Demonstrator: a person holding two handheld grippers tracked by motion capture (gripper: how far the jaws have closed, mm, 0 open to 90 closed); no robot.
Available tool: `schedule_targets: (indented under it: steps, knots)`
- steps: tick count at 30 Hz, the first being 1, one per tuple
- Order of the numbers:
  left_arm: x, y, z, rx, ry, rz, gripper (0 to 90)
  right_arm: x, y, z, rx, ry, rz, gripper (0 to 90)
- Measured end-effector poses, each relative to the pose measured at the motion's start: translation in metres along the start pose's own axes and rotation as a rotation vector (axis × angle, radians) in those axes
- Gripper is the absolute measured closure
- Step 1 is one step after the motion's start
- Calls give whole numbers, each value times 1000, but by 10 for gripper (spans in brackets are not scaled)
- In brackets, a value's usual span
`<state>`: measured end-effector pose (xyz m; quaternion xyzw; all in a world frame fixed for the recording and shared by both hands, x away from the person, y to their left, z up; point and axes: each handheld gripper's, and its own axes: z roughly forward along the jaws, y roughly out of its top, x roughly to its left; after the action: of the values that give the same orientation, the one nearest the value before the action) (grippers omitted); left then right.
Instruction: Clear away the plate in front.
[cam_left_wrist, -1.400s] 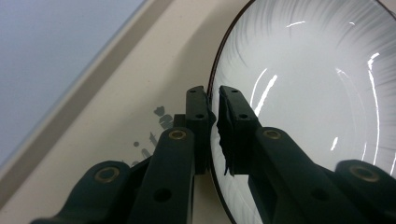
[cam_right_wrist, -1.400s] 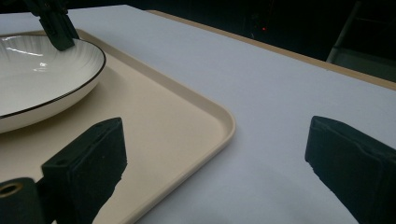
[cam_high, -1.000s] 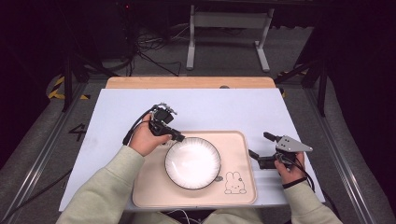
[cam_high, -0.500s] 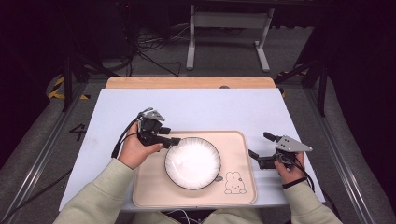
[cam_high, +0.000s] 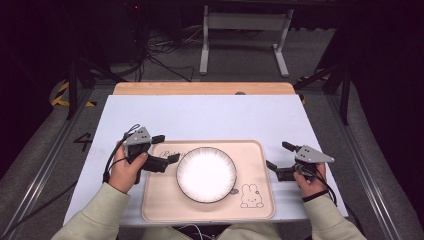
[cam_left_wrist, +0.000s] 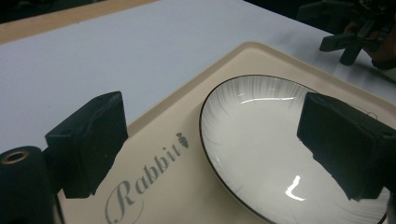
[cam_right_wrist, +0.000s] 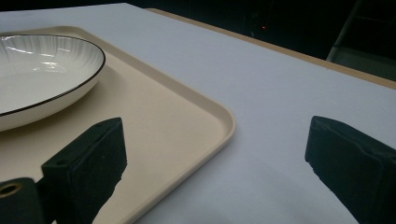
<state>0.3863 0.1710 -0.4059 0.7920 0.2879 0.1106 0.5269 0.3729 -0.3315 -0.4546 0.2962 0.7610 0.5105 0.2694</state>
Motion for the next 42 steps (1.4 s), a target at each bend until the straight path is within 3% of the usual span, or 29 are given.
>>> schedule_targets:
  steps: [9, 19, 28, 32, 36, 40, 42]
  knots:
    - [0, -26, -21, -77, 22, 23, 81, 0, 0, 0, -1, 1, -1, 56]
    - [6, -57, -42, -143, 37, 22, 81, 1, 0, 0, 4, 4, -5, 57]
    - [10, -79, -54, -177, 50, 31, 74, 1, 0, 1, 2, 5, -8, 57]
    - [9, -88, -56, -188, 80, 43, 71, 0, 0, 0, 3, 6, -5, 57]
    - [13, -95, -58, -190, 89, 26, 70, 0, 0, 0, 4, 8, -4, 57]
    - [16, -97, -60, -213, 92, -21, 68, 0, 0, 0, 3, 10, -2, 57]
    - [16, -97, -59, -212, 95, -22, 65, 0, 0, 0, 3, 9, -2, 57]
